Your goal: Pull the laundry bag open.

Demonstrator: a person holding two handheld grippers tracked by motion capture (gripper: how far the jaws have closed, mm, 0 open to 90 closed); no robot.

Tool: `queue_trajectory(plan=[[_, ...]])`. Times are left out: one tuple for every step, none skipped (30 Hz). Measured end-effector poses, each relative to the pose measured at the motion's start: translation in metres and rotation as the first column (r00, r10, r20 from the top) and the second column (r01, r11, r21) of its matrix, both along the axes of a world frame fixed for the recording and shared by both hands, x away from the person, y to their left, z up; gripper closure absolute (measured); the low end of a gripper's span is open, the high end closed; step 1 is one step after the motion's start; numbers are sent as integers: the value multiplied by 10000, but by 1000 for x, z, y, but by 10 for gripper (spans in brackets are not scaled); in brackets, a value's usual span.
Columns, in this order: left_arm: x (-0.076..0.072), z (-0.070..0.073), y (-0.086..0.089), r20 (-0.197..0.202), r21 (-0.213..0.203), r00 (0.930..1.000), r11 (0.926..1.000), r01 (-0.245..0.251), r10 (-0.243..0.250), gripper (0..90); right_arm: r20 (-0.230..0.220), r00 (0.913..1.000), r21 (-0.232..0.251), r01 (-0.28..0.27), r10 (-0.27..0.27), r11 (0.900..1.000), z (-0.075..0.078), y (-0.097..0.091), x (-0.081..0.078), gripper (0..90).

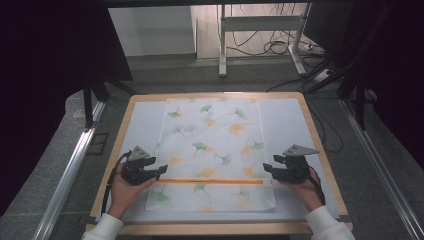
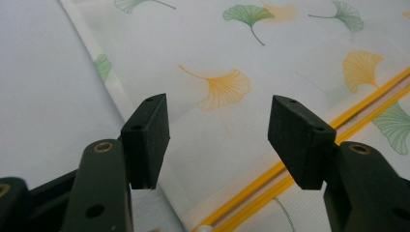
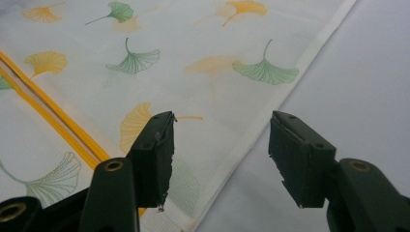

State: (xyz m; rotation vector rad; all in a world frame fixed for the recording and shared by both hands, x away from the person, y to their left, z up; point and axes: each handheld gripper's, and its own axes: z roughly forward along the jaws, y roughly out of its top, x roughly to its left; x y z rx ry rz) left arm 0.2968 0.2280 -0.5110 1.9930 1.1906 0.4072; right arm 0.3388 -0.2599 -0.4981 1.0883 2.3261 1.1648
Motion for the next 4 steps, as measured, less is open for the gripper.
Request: queue_trajectory(plan=[[0, 0, 1, 10, -29, 10000, 10000, -50, 50, 398, -11, 10000, 7, 6, -6, 10000, 0, -1, -1, 408], [1, 0, 3, 3, -4, 10000, 10000, -51, 51, 394, -5, 10000, -40, 26, -26, 10000, 0, -1, -2, 396], [1, 0, 5, 3, -59, 9999, 9999, -134, 134, 388, 21, 10000, -59, 56, -56, 10000, 0, -2, -2, 388], [1, 1, 7, 0, -69, 9997, 9997, -234, 234, 383, 15, 9999, -103, 104, -104, 9999, -1, -3, -3, 380]])
